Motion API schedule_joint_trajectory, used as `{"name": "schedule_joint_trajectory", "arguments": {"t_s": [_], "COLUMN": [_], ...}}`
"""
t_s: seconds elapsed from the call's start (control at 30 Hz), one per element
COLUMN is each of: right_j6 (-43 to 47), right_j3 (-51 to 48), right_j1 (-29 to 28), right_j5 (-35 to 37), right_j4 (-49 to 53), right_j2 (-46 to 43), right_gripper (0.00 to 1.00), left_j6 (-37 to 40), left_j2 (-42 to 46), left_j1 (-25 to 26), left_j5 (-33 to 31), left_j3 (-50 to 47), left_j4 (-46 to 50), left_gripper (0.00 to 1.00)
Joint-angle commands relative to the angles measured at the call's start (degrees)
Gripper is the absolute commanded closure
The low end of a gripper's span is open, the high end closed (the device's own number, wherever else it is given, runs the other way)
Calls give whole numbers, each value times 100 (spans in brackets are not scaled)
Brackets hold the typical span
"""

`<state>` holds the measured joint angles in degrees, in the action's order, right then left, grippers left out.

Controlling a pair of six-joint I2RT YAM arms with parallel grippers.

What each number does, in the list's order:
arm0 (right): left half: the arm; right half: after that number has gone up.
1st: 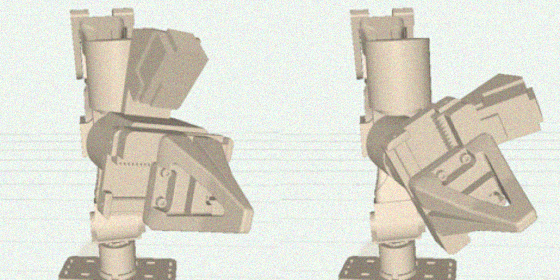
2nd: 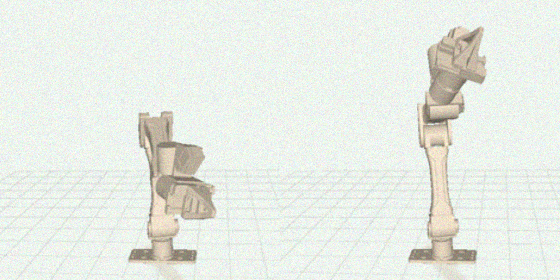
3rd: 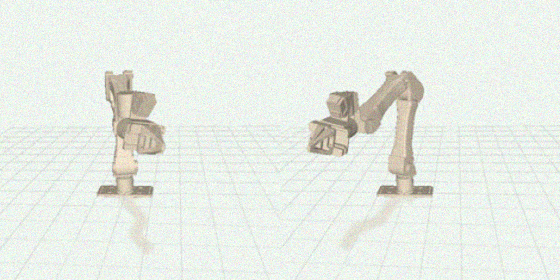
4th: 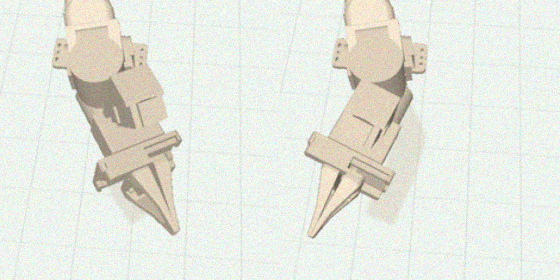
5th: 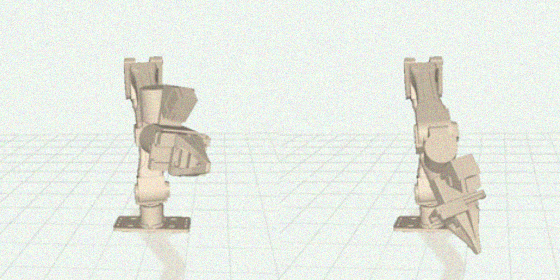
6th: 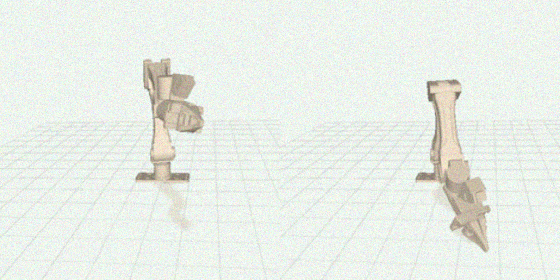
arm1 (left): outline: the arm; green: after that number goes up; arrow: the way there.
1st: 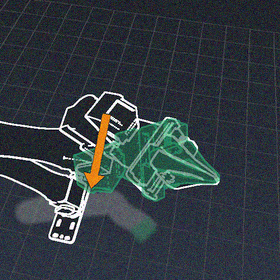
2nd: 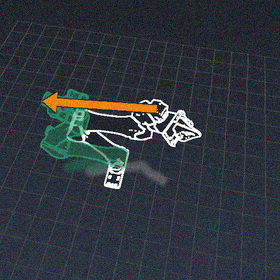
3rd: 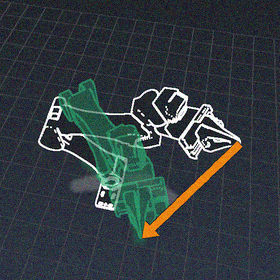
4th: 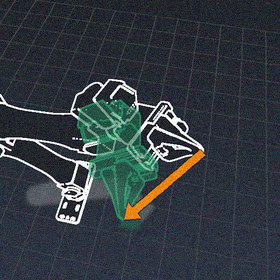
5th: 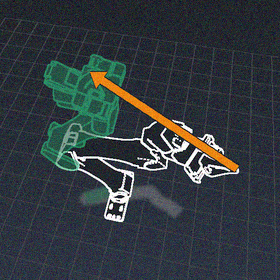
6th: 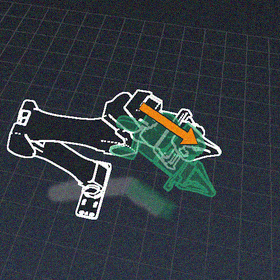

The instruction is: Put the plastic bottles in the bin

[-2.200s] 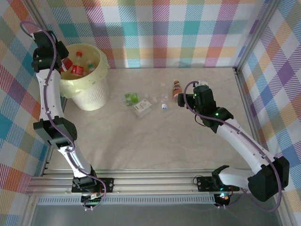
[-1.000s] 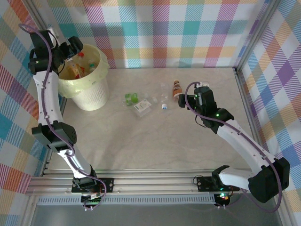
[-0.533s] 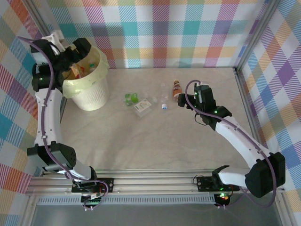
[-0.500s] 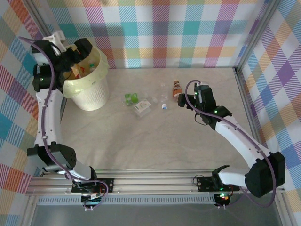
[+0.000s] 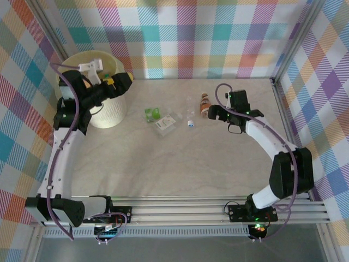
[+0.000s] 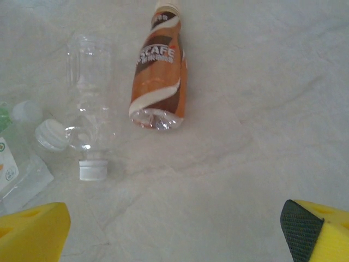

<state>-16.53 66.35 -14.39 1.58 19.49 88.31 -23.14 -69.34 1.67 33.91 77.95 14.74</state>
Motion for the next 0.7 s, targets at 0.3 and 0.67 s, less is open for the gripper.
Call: {"name": "schedule_joint_trajectory", "arguments": {"t_s": [0.3, 0.67], "right_j6": [464, 158], "right_j3": [2322, 3590], "right_j1": [138, 121], "right_j5": [-855, -1339], "right_j4": [1058, 1887], "right_j2": [2173, 3623], "right_gripper": [3, 14], "left_j6": [223, -147], "left_j2": [1288, 1584], "left_j1": [29, 26], "left_j5": [-591, -763], "left_j3": [-1261, -1849], "left_j4": [715, 502], "left_gripper": [0, 0]}}
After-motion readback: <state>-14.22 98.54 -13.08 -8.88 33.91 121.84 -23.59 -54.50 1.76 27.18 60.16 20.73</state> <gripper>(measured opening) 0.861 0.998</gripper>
